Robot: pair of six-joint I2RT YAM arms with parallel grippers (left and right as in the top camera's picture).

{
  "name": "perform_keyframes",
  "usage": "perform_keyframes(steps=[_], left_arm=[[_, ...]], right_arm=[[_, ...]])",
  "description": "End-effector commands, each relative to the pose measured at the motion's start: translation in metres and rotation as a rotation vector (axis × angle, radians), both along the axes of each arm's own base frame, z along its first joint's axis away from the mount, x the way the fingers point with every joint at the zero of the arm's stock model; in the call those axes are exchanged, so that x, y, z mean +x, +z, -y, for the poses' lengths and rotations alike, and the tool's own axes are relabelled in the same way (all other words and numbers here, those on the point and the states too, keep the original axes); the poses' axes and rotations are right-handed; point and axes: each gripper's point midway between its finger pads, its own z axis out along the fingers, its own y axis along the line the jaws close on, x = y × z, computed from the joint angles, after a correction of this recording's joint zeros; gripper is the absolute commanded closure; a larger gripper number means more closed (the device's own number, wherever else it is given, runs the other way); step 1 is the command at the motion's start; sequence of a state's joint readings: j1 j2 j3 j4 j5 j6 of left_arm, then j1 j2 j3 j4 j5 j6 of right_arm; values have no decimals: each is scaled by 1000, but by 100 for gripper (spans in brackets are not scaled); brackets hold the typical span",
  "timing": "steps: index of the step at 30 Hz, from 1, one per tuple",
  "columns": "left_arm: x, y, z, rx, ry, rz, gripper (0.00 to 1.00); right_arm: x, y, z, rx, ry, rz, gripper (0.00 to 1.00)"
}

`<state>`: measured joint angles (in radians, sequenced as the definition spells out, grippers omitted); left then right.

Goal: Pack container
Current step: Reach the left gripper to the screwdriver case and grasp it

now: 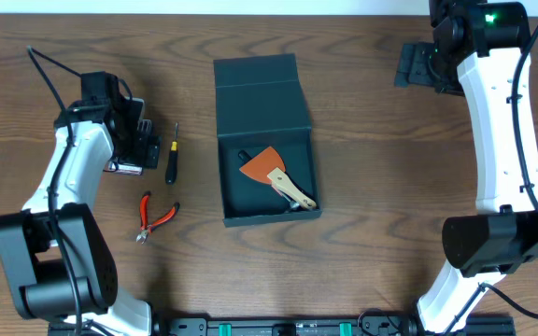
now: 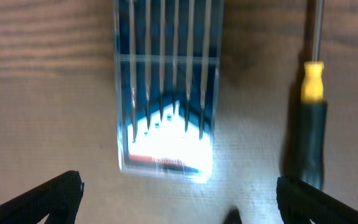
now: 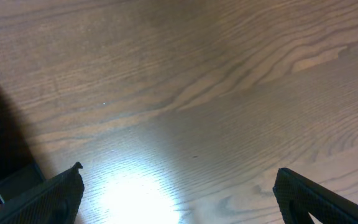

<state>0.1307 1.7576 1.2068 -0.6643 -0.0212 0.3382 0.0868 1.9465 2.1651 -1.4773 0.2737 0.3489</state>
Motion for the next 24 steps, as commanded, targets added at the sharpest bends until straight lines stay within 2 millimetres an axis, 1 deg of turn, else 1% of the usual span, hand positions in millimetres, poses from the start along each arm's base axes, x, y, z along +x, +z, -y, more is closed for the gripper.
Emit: perform_keyframes(steps=[1, 4, 8, 17, 24], left_arm=[[15, 1, -3, -25, -27, 30, 2], [19, -10, -2, -68, -30, 30, 2], [22, -22, -9, -70, -19, 19, 2], [23, -56, -10, -75, -34, -34, 2], [27, -68, -11, -76, -33, -36, 2]], right_arm=[[1, 6, 5, -7, -24, 20, 1], [1, 6, 5, -7, -24, 20, 1], [1, 6, 5, -7, -24, 21, 1], [1, 6, 5, -7, -23, 20, 1], [1, 6, 5, -7, -23, 20, 1]])
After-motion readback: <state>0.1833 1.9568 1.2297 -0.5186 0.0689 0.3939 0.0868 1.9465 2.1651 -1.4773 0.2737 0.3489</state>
